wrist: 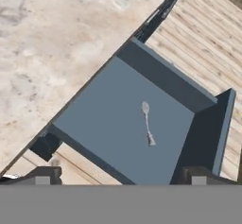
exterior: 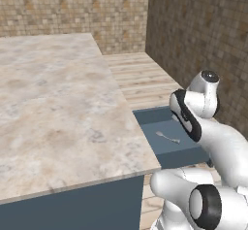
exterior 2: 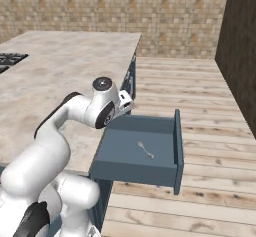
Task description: Organize the utensils by type. Pick up the wooden spoons from the counter and place them in the open cabinet. Then pick up the metallic utensils from the counter and place them in the open drawer.
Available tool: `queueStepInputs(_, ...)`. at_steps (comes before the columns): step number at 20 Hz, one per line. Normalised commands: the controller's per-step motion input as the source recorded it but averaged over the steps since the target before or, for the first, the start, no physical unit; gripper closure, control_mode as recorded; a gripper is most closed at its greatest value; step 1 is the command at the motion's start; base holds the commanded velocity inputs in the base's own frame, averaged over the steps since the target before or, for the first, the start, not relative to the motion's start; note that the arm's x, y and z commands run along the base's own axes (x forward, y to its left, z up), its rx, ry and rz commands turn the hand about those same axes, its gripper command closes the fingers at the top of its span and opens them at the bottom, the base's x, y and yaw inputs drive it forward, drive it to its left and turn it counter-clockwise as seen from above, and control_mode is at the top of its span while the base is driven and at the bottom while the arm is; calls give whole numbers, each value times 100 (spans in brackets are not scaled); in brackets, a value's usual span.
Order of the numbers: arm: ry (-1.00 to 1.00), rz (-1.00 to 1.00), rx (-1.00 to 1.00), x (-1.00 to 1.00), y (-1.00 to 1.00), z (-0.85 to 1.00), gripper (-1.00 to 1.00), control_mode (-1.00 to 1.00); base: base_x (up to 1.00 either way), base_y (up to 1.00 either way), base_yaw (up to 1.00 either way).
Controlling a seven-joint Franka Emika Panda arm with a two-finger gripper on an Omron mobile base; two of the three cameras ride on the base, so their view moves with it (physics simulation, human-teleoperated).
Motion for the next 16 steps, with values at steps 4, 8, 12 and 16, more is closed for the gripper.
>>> queueStepInputs(4, 0, -5, 0, -34, 55, 89, -100, -100, 0, 0, 0)
queueStepInputs(8, 0, -7, 0, -43, 43, 65, -100, -100, 0, 0, 0)
queueStepInputs(12, -12, -10, 6, -50, 32, 41, -100, -100, 0, 0, 0)
queueStepInputs(16, -21, -9, 11, -42, 33, 39, -100, -100, 0, 0, 0)
